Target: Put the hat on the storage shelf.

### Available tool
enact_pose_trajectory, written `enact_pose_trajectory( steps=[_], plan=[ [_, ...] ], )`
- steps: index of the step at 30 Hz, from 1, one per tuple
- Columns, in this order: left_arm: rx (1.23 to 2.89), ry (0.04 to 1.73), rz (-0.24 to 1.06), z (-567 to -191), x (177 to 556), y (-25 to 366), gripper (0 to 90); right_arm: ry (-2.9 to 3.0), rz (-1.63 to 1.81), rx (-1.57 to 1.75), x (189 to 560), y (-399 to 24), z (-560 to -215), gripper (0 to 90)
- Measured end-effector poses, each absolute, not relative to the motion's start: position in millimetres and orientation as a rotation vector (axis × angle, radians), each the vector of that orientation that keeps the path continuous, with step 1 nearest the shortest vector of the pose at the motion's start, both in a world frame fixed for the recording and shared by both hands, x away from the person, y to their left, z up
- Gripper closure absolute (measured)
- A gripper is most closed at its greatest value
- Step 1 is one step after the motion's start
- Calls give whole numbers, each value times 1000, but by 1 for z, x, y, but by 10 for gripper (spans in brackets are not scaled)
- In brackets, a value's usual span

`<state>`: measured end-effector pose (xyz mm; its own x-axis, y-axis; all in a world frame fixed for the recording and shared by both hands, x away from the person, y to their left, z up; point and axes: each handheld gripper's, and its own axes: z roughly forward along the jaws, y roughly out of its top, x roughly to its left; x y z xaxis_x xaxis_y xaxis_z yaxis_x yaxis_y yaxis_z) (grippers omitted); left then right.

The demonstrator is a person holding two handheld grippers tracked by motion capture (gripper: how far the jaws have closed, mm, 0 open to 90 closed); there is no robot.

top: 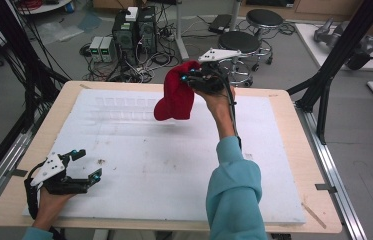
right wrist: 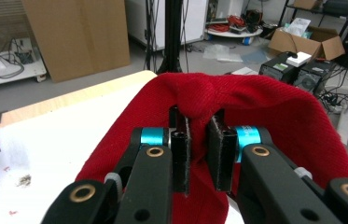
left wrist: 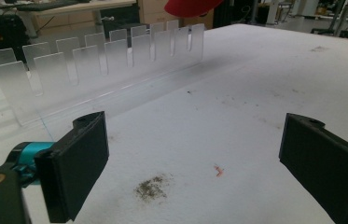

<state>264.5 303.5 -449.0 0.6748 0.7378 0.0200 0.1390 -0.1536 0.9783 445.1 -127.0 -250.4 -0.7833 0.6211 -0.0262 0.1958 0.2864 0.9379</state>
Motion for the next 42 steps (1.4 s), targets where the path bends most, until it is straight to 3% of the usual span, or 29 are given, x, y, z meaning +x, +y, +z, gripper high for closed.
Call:
enact_pose_trajectory(
  steps=[18,42],
  plan=[
    [1619,742,636,-450,262,306,87,2206,1438,707,476,-121,-246,811],
    [1618,732,657,-450,260,306,87,2257,1353,703,475,-141,-256,810]
  ],
)
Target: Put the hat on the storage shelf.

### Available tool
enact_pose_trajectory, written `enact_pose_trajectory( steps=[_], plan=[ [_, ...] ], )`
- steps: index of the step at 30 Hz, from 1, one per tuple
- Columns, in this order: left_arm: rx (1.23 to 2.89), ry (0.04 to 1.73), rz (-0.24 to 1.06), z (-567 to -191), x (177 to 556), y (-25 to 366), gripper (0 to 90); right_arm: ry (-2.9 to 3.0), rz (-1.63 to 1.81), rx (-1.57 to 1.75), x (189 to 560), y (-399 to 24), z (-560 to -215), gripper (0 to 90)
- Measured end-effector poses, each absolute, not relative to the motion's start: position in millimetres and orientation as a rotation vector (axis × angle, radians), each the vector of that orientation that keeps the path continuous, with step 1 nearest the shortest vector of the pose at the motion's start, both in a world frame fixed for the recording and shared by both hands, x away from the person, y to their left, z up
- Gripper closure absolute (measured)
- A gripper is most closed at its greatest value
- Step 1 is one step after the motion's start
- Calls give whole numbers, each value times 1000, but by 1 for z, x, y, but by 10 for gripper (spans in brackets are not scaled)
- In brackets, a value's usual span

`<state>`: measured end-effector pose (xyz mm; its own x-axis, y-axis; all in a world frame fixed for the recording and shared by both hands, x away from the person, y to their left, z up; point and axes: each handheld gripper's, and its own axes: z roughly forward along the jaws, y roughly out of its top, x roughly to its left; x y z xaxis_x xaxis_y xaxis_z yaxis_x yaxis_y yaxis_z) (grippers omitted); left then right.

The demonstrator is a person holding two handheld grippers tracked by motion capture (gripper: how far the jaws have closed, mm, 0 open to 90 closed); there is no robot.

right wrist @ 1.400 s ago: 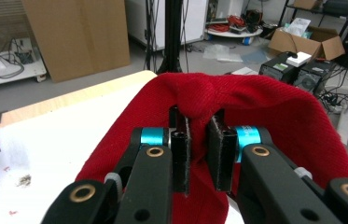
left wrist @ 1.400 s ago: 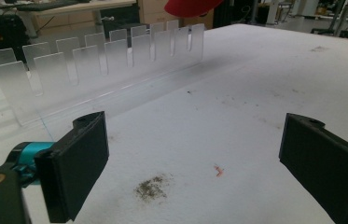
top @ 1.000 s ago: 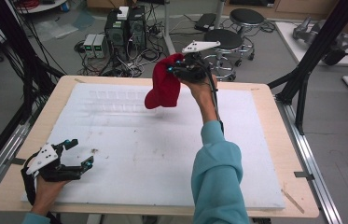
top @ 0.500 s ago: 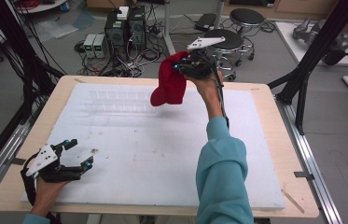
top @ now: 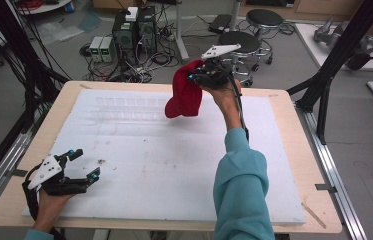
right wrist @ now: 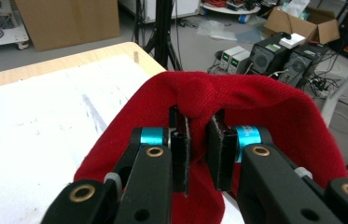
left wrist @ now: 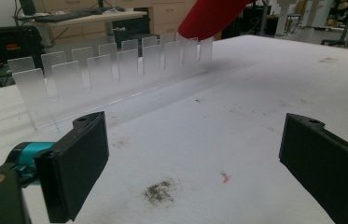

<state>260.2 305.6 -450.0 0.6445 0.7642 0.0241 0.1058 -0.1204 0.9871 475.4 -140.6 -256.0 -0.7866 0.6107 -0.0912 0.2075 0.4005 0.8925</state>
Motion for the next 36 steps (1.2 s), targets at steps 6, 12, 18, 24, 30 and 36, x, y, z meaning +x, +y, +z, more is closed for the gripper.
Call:
enact_pose_trajectory(
  steps=[6,12,18,24,30,36],
  plan=[
    [1619,733,656,-450,260,306,87,2257,1369,684,476,-134,-257,809],
    [1619,732,658,-450,260,306,87,2249,1416,677,478,-120,-260,809],
    [1617,737,651,-450,260,306,87,2224,1472,699,483,-112,-264,809],
    [1613,738,648,-450,261,306,87,2211,1523,718,485,-108,-267,809],
    [1614,738,649,-450,261,306,87,2213,1567,703,487,-100,-269,808],
    [1609,743,647,-450,261,306,87,2229,1572,676,487,-91,-268,807]
  ],
)
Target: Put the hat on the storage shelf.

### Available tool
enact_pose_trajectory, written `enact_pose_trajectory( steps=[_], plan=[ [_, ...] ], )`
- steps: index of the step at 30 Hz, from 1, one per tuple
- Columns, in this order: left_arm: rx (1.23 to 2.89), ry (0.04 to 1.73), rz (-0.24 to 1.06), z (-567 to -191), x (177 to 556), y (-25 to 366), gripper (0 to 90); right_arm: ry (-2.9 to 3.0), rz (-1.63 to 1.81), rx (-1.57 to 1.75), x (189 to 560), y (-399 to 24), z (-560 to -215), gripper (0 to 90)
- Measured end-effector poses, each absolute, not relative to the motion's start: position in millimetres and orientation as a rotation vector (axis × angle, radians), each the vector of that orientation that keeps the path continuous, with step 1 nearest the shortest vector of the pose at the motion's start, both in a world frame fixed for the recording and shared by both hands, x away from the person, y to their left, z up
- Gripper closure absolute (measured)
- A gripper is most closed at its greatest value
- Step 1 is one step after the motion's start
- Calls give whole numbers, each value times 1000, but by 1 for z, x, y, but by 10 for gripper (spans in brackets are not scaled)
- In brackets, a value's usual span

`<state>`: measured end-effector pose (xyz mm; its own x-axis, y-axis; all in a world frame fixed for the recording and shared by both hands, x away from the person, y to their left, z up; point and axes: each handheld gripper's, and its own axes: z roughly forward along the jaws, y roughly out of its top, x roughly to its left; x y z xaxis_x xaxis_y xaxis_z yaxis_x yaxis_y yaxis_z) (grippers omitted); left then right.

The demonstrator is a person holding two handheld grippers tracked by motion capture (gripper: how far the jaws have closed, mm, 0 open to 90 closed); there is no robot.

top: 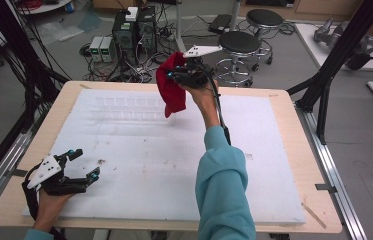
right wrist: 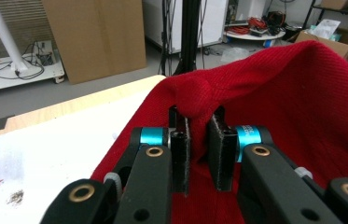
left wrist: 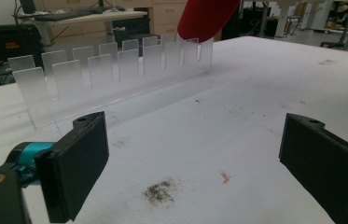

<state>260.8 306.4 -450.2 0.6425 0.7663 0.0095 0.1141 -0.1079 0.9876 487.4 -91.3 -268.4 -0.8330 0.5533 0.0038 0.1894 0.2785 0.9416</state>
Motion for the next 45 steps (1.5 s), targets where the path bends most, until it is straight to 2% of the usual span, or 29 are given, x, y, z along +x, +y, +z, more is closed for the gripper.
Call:
enact_pose_trajectory(
  steps=[15,34,38,39,40,44,45],
  plan=[
    [1610,741,644,-450,261,307,87,2280,1563,626,491,-62,-264,803],
    [1610,738,643,-450,261,307,87,2298,1509,760,501,-68,-277,764],
    [1610,738,642,-450,261,307,87,2264,1546,779,502,-71,-276,721],
    [1610,738,643,-450,261,307,87,2253,1539,784,501,-72,-275,670],
    [1610,737,643,-450,261,307,87,2253,1539,784,501,-72,-275,670],
    [1612,736,644,-450,260,307,87,2216,1503,812,499,-72,-273,395],
    [1612,736,643,-450,260,307,87,2216,1503,812,499,-72,-273,395]
  ],
)
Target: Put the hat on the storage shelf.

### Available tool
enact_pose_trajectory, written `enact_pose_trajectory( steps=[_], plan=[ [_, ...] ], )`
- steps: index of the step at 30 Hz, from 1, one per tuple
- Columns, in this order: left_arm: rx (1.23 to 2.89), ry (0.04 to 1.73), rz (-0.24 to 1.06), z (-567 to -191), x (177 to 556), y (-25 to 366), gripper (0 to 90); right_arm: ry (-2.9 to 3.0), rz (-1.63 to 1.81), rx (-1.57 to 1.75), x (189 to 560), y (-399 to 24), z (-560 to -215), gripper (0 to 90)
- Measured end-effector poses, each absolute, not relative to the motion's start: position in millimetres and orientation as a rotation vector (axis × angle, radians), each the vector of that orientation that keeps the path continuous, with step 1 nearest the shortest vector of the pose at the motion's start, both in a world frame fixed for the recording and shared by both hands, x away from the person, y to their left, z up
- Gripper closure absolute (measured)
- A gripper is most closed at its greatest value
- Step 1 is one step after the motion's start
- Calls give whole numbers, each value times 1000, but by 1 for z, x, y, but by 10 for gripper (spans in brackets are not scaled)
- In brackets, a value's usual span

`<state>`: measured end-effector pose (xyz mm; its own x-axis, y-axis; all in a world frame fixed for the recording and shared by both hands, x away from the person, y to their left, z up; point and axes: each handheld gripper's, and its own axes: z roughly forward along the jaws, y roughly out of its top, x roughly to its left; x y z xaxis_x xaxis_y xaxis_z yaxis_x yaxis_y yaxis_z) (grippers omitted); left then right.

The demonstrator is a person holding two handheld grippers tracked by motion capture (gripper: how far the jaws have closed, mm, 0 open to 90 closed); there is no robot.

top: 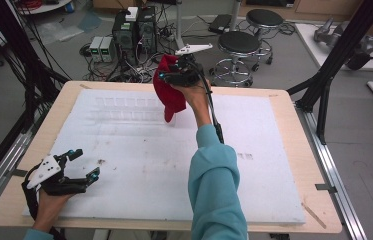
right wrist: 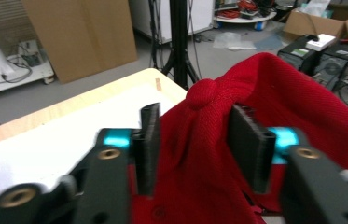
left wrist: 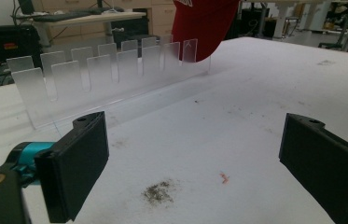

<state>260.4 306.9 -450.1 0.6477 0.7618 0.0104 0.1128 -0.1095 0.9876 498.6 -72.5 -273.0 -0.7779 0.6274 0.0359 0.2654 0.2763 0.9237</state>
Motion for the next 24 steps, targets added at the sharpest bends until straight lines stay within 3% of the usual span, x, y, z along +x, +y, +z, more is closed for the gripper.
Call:
enact_pose_trajectory(
  steps=[1,2,4,6,8,17,24],
  plan=[
    [1612,737,643,-450,260,307,86,2197,1495,834,497,-73,-272,266],
    [1612,737,645,-450,260,307,86,2197,1495,834,497,-73,-272,266],
    [1612,735,645,-450,260,307,86,2155,1467,863,494,-74,-269,105],
    [1611,738,646,-450,260,307,87,2154,1466,862,492,-75,-267,102],
    [1610,742,646,-450,261,307,87,2147,1461,855,487,-78,-263,20],
    [1591,767,648,-450,261,308,86,2093,1473,791,431,-111,-221,7],
    [1587,789,637,-449,261,309,86,1973,1533,764,392,-154,-216,8]
  ],
)
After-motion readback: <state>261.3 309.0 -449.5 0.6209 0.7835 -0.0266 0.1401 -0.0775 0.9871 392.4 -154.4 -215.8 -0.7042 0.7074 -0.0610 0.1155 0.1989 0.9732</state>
